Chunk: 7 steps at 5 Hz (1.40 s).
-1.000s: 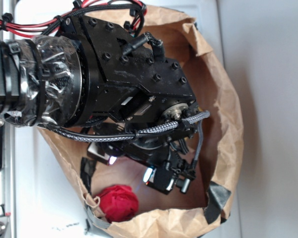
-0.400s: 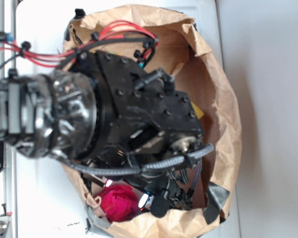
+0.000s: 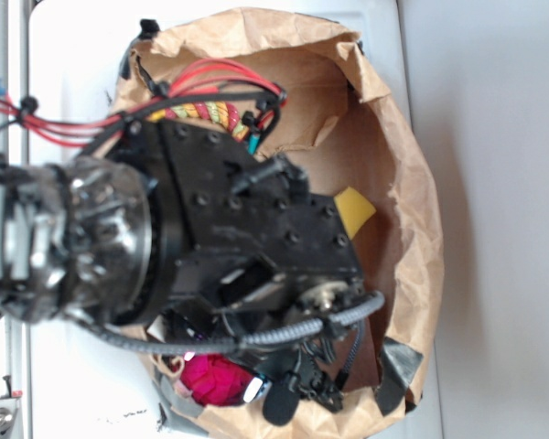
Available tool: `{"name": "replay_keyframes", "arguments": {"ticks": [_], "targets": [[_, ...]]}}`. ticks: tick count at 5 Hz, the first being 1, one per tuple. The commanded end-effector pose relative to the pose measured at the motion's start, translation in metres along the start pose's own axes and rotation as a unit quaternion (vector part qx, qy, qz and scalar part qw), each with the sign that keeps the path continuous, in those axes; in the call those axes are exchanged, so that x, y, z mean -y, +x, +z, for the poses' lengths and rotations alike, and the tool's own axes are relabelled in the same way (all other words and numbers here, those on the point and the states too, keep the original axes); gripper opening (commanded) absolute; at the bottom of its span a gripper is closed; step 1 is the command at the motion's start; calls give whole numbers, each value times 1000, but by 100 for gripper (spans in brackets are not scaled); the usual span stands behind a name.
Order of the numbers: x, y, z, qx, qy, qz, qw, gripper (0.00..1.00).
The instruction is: Grab the red paper.
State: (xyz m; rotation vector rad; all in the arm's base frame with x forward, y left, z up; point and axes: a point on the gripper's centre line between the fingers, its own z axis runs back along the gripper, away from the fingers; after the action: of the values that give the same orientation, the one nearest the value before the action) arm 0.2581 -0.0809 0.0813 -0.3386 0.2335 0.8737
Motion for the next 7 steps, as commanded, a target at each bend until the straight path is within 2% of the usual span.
{"name": "replay_keyframes", "arguments": {"ticks": [1,4,5,6,7], "targets": [[5,-6,19,18,-17,-48,999,100],[5,-6,19,18,-17,-48,999,100],[8,-10,5,18,-12,-65,998,100],[9,-14,-1,8,-17,-80,997,100],[15,-15,-19,-7,-2,-105,994,100]]}}
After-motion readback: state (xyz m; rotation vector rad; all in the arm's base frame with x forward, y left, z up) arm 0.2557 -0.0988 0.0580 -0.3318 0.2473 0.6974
